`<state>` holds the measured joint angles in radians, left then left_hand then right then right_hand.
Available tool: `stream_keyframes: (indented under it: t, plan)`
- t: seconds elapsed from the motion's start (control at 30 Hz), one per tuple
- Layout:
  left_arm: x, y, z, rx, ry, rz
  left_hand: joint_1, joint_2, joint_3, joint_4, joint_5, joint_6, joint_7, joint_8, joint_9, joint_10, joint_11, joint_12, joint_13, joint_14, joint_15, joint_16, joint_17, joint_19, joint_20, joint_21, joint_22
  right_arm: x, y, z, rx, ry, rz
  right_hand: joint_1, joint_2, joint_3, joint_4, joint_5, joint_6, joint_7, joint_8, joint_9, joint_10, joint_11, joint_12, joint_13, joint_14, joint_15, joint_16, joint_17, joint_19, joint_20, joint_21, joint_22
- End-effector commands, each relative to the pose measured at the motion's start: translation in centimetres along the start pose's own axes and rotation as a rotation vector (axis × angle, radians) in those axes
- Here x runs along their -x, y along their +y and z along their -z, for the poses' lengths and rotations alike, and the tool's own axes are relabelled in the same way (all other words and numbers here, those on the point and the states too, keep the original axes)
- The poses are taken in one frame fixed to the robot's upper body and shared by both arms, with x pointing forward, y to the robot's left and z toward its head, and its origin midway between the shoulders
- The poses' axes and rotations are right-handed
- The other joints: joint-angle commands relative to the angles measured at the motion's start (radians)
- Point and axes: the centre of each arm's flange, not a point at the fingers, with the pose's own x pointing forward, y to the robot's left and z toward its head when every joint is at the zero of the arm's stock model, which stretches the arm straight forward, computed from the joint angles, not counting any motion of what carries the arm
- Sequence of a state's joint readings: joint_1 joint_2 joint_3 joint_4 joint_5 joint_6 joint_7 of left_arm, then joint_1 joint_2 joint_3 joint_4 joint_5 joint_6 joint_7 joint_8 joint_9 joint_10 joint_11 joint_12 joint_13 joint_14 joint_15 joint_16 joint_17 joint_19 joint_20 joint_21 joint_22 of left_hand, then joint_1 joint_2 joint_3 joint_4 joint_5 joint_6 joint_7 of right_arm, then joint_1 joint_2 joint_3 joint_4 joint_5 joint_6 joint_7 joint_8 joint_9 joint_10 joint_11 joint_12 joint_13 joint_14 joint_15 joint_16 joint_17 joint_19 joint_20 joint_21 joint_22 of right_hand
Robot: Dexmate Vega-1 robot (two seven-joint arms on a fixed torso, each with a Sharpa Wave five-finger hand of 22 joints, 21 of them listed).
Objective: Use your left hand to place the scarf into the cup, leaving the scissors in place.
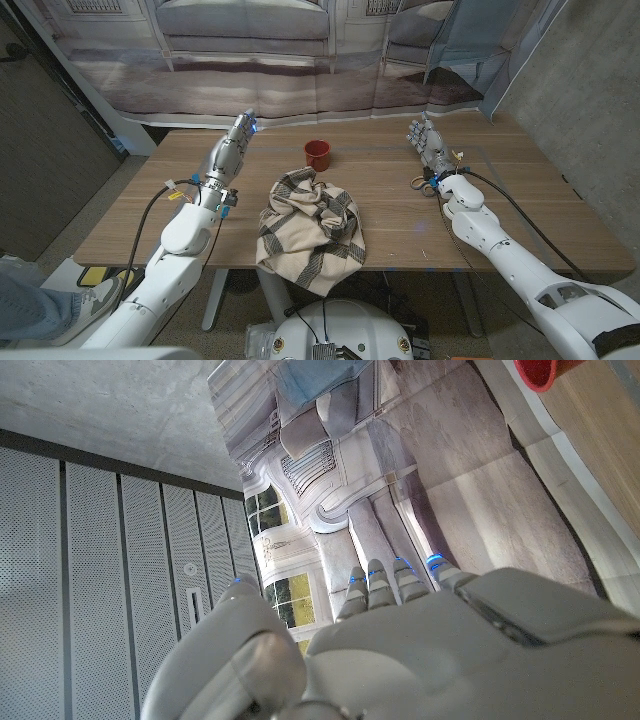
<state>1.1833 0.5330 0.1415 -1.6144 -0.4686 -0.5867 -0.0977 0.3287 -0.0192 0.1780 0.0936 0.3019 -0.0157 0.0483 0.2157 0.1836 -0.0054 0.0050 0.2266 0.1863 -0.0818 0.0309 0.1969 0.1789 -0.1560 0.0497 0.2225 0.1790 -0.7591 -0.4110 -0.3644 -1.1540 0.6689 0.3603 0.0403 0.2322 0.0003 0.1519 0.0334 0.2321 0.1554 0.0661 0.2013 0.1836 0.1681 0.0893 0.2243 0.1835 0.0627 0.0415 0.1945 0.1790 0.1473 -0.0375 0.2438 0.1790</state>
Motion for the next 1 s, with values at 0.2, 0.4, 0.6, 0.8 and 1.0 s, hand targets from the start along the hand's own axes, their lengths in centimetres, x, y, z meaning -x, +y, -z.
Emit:
stream_keyframes:
  t: [0.2, 0.4, 0.6, 0.8, 1.0]
  plan:
    - [1.2, -0.7, -1.2, -0.049, -0.053, 0.032, 0.013, 0.001, -0.001, -0.007, 0.001, 0.013, 0.004, 0.009, 0.003, 0.008, 0.004, 0.003, 0.002, 0.010, -0.003, 0.006, 0.003, 0.006, 0.004, -0.003, 0.003, -0.2, 0.1, -0.2, -0.003, -0.012, 0.006, -0.003, 0.009, 0.001, -0.005, -0.002, 0.010, 0.004, -0.002, 0.004, 0.008, -0.003, 0.001, 0.003, 0.014, 0.002, -0.003, 0.005, 0.008, -0.003, -0.004, 0.004]
    - [1.7, -0.9, -1.5, -0.057, -0.064, 0.035, 0.015, 0.002, -0.002, -0.008, 0.001, 0.019, 0.004, 0.010, 0.003, 0.014, 0.004, 0.003, 0.002, 0.012, -0.004, 0.005, 0.003, 0.009, 0.007, -0.003, 0.003, -0.2, 0.3, -0.3, -0.001, -0.016, 0.005, -0.003, 0.009, 0.000, -0.006, -0.003, 0.011, 0.004, -0.002, 0.004, 0.009, -0.003, 0.001, 0.003, 0.014, 0.001, -0.004, 0.005, 0.008, -0.002, -0.005, 0.004]
    - [2.2, -1.2, -2.0, -0.064, -0.084, 0.043, 0.016, 0.002, -0.002, -0.008, 0.001, 0.024, 0.002, 0.010, 0.003, 0.018, 0.002, 0.003, 0.002, 0.018, -0.002, 0.006, 0.003, 0.011, 0.007, -0.003, 0.003, -0.2, 0.3, -0.5, 0.000, -0.020, 0.008, -0.003, 0.009, 0.000, -0.006, -0.003, 0.010, 0.004, -0.003, 0.004, 0.009, -0.004, 0.000, 0.003, 0.015, 0.002, -0.004, 0.005, 0.008, -0.003, -0.006, 0.004]
    - [2.5, -1.6, -2.0, -0.069, -0.082, 0.046, 0.018, 0.003, -0.003, -0.009, 0.001, 0.028, 0.002, 0.010, 0.003, 0.021, 0.001, 0.003, 0.002, 0.019, -0.002, 0.005, 0.003, 0.013, 0.009, -0.004, 0.003, -0.2, 0.1, -0.7, -0.001, -0.020, 0.008, -0.003, 0.010, -0.001, -0.007, -0.003, 0.011, 0.003, -0.003, 0.004, 0.009, -0.003, 0.000, 0.003, 0.015, 0.001, -0.004, 0.005, 0.009, -0.002, -0.007, 0.004]
    - [3.0, -2.0, -2.3, -0.081, -0.082, 0.050, 0.019, 0.003, -0.004, -0.010, 0.001, 0.031, 0.001, 0.009, 0.003, 0.025, -0.001, 0.003, 0.002, 0.020, -0.003, 0.004, 0.003, 0.014, 0.011, -0.005, 0.003, -0.2, 0.1, -0.8, -0.002, -0.019, 0.006, -0.003, 0.010, -0.001, -0.007, -0.003, 0.012, 0.003, -0.003, 0.004, 0.009, -0.004, 0.000, 0.003, 0.016, 0.001, -0.004, 0.006, 0.009, -0.002, -0.009, 0.004]
